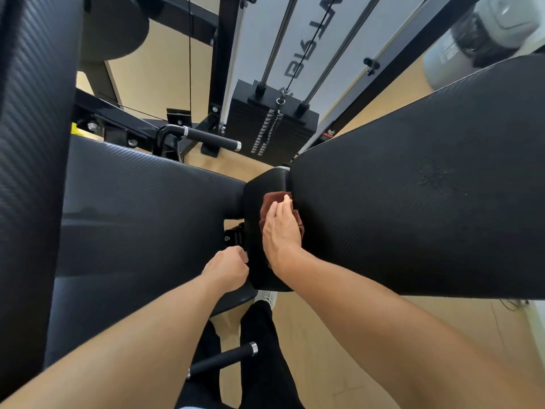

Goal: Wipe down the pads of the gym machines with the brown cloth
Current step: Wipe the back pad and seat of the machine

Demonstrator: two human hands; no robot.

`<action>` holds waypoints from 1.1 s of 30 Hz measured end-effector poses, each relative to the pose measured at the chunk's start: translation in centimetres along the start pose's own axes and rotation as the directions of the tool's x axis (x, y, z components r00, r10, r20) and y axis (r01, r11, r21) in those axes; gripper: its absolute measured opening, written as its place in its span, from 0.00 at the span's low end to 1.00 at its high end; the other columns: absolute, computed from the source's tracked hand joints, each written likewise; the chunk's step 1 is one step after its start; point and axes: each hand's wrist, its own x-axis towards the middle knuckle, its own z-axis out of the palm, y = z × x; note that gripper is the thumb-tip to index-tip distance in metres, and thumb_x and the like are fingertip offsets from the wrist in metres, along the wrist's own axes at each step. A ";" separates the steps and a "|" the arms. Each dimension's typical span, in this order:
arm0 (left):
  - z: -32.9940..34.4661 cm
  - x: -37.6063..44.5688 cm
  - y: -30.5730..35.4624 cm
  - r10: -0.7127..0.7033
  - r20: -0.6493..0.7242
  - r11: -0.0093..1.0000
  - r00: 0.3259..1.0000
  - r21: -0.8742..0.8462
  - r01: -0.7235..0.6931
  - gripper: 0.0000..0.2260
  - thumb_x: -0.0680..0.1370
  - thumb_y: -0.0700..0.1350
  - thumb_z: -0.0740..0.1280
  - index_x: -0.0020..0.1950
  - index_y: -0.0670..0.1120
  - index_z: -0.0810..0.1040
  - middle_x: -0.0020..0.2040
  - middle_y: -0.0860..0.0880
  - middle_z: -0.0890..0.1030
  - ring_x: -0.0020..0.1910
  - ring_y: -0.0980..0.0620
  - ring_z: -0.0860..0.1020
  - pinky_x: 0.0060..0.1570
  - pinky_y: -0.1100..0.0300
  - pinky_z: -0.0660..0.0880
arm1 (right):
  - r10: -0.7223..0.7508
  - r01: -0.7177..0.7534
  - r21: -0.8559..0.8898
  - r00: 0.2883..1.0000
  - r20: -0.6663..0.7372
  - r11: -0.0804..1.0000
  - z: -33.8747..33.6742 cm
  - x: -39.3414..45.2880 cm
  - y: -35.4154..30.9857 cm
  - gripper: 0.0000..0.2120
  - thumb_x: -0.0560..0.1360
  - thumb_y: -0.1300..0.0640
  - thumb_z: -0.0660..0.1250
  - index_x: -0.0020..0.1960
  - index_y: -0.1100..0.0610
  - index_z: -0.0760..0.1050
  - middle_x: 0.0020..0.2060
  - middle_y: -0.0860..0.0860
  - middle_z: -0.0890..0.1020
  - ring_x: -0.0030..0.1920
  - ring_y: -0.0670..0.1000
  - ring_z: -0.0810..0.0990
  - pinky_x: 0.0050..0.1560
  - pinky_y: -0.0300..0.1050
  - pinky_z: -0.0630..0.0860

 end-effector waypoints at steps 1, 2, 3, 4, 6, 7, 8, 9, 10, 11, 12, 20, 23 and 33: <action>0.1 -0.1 0.1 0.001 0.005 1.000 1.000 -0.007 -0.001 0.15 0.78 0.39 0.62 0.65 0.49 0.76 0.60 0.46 0.79 0.56 0.47 0.78 0.58 0.50 0.78 | -0.007 0.007 0.006 1.000 0.003 1.000 0.3 -0.7 -0.4 0.33 0.80 0.46 0.62 0.79 0.62 0.60 0.75 0.66 0.64 0.75 0.72 0.60 0.77 0.69 0.51; 0.1 -0.3 0.2 -0.002 0.010 1.000 1.000 -0.012 0.002 0.15 0.78 0.39 0.62 0.64 0.49 0.76 0.60 0.47 0.78 0.57 0.47 0.78 0.57 0.50 0.78 | -0.020 0.020 0.008 1.000 0.000 1.000 0.6 -1.4 -0.8 0.33 0.80 0.47 0.61 0.79 0.63 0.59 0.76 0.67 0.63 0.76 0.72 0.59 0.77 0.69 0.50; 0.2 -0.4 0.3 0.000 0.017 1.000 1.000 -0.011 0.000 0.15 0.78 0.39 0.62 0.64 0.48 0.76 0.60 0.47 0.78 0.57 0.47 0.78 0.57 0.51 0.78 | -0.038 0.038 0.008 0.999 0.002 0.999 0.8 -2.2 -1.2 0.33 0.81 0.48 0.61 0.79 0.63 0.57 0.77 0.67 0.61 0.76 0.72 0.58 0.77 0.69 0.49; 0.3 -0.5 0.3 0.004 0.022 1.000 1.000 -0.008 -0.004 0.15 0.79 0.39 0.63 0.64 0.48 0.76 0.60 0.47 0.78 0.57 0.47 0.78 0.57 0.51 0.78 | -0.062 0.062 0.009 0.998 0.003 0.998 1.0 -2.9 -1.6 0.33 0.81 0.48 0.61 0.80 0.63 0.56 0.78 0.67 0.59 0.77 0.72 0.56 0.77 0.70 0.49; 0.3 -0.6 0.6 0.019 0.027 1.000 0.999 0.005 -0.019 0.14 0.79 0.39 0.63 0.64 0.48 0.76 0.62 0.47 0.78 0.58 0.47 0.78 0.58 0.52 0.77 | -0.100 0.100 0.013 0.995 0.010 0.995 1.3 -4.3 -2.5 0.34 0.82 0.49 0.62 0.80 0.63 0.54 0.78 0.68 0.57 0.77 0.72 0.55 0.77 0.71 0.50; 0.4 -0.6 0.6 0.029 0.026 1.000 0.999 0.011 -0.029 0.14 0.79 0.39 0.63 0.64 0.48 0.76 0.62 0.47 0.78 0.59 0.47 0.78 0.58 0.52 0.77 | -0.109 0.109 0.020 0.994 0.016 0.994 1.4 -5.0 -3.0 0.34 0.82 0.49 0.62 0.80 0.63 0.53 0.78 0.68 0.56 0.77 0.72 0.55 0.77 0.71 0.51; 0.4 -0.6 0.7 0.036 0.026 0.999 0.999 0.016 -0.037 0.14 0.79 0.39 0.63 0.65 0.48 0.76 0.62 0.47 0.78 0.59 0.47 0.78 0.58 0.53 0.77 | -0.119 0.118 0.017 0.993 0.016 0.993 1.7 -5.7 -3.4 0.35 0.81 0.49 0.63 0.80 0.63 0.53 0.78 0.68 0.56 0.77 0.72 0.55 0.76 0.71 0.51; 0.4 -0.6 0.8 0.043 0.030 0.999 0.999 0.022 -0.044 0.15 0.79 0.39 0.63 0.66 0.47 0.76 0.63 0.46 0.78 0.59 0.47 0.78 0.58 0.53 0.77 | -0.121 0.121 0.014 0.993 0.008 0.993 1.9 -6.3 -3.9 0.36 0.81 0.49 0.64 0.80 0.63 0.53 0.78 0.68 0.56 0.77 0.73 0.55 0.76 0.72 0.51; 0.4 -0.7 0.9 0.047 0.037 0.999 0.998 0.026 -0.048 0.16 0.80 0.39 0.63 0.67 0.47 0.75 0.63 0.46 0.78 0.60 0.46 0.78 0.59 0.53 0.77 | -0.122 0.122 0.012 0.993 0.002 0.992 2.1 -7.0 -4.3 0.37 0.81 0.49 0.65 0.81 0.63 0.52 0.78 0.68 0.56 0.77 0.73 0.55 0.76 0.72 0.51; 0.5 -0.7 1.0 0.049 0.046 0.998 0.998 0.027 -0.051 0.17 0.80 0.39 0.63 0.69 0.47 0.74 0.65 0.46 0.78 0.62 0.46 0.77 0.60 0.53 0.77 | -0.122 0.122 0.016 0.992 -0.001 0.992 2.3 -7.6 -4.6 0.38 0.80 0.49 0.66 0.81 0.63 0.52 0.78 0.68 0.55 0.77 0.74 0.54 0.76 0.73 0.50; 0.5 -0.7 1.0 0.051 0.062 0.998 0.997 0.026 -0.053 0.19 0.80 0.40 0.62 0.71 0.48 0.72 0.66 0.46 0.78 0.64 0.46 0.77 0.62 0.53 0.76 | -0.120 0.120 0.014 0.993 0.004 0.993 2.4 -8.1 -4.8 0.38 0.80 0.49 0.66 0.80 0.64 0.51 0.78 0.68 0.55 0.76 0.74 0.54 0.76 0.73 0.50; 2.0 -1.3 1.6 0.086 0.229 0.987 0.970 -0.151 -0.052 0.26 0.80 0.42 0.66 0.78 0.46 0.63 0.67 0.45 0.78 0.64 0.48 0.78 0.60 0.59 0.74 | -0.100 0.111 0.221 0.993 -0.060 0.969 4.0 -12.1 -5.7 0.42 0.79 0.52 0.69 0.80 0.68 0.48 0.77 0.69 0.58 0.78 0.72 0.53 0.79 0.67 0.47; 2.9 -2.1 1.9 0.043 0.255 0.960 0.966 -0.278 0.031 0.26 0.80 0.48 0.67 0.77 0.48 0.65 0.66 0.45 0.79 0.62 0.47 0.79 0.60 0.55 0.76 | 0.002 0.071 0.533 0.991 -0.134 0.843 4.7 -14.3 -5.0 0.34 0.79 0.56 0.69 0.78 0.66 0.58 0.71 0.67 0.71 0.74 0.68 0.65 0.78 0.63 0.52; 2.1 -8.2 7.8 0.009 0.173 0.673 0.985 -0.729 0.122 0.21 0.74 0.57 0.72 0.63 0.48 0.79 0.56 0.43 0.84 0.56 0.42 0.82 0.59 0.44 0.78 | 0.375 0.134 0.947 0.894 -0.243 0.293 5.7 -20.7 -1.6 0.34 0.75 0.54 0.71 0.79 0.52 0.62 0.76 0.53 0.68 0.76 0.55 0.66 0.73 0.54 0.68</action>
